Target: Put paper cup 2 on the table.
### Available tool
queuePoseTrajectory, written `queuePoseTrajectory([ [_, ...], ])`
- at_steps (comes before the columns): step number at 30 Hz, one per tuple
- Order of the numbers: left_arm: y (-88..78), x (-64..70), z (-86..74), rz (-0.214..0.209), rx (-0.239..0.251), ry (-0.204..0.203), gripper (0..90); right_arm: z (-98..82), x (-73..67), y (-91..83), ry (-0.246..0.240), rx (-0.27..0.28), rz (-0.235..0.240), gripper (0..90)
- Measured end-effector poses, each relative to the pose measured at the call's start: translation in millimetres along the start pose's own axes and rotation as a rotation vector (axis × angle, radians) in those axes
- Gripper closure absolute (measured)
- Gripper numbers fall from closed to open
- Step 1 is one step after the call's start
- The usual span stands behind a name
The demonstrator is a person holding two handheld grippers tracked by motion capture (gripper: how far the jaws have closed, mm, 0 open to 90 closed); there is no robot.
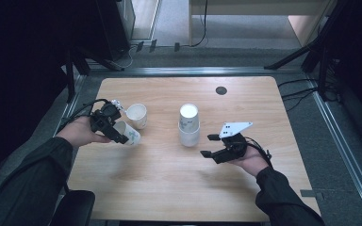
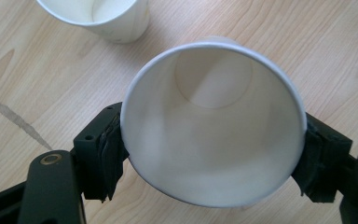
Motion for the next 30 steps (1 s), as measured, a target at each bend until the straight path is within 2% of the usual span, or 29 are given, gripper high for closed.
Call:
queuePoseTrajectory([
  [5, 4.6, -3.7, -0.3, 0.006, -0.035, -0.01, 22.9, 0.1, 0.9, -0.5, 0.001, 0.001, -0.002, 30.1],
  [12, 11.0, -10.8, -1.1, 0.026, -0.09, -0.047, 22.9, -0.1, 1.0, -0.3, 0.002, 0.0, -0.003, 30.2],
  [14, 12.8, -10.6, -1.3, 0.04, -0.106, -0.041, 22.9, -0.6, 1.0, -0.6, 0.006, -0.004, -0.002, 30.2],
  [17, 15.3, -9.3, -0.7, 0.038, -0.12, -0.032, 22.9, -0.8, 0.6, -0.5, 0.004, -0.004, 0.0, 30.2],
  [20, 18.6, -10.2, -0.9, 0.06, -0.153, -0.018, 22.8, -0.5, 0.7, -0.3, 0.007, -0.002, 0.0, 30.2],
  [25, 22.0, -7.6, 1.1, 0.063, -0.18, -0.011, 22.8, -0.8, 0.6, 0.0, 0.004, -0.005, 0.001, 30.2],
  [30, 26.4, -10.5, 3.1, 0.114, -0.229, -0.001, 22.9, -0.7, 0.9, -0.5, 0.007, -0.002, 0.001, 30.2],
])
Point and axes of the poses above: each handheld gripper's, and its own axes: y roughly forward along the jaws, z roughly out of its top, x roughly to its right, the point moved 8 cm from there along y, roughly forward along the jaws, and after that the axes turned 7 degrees about -x, right-handed, at the moved point
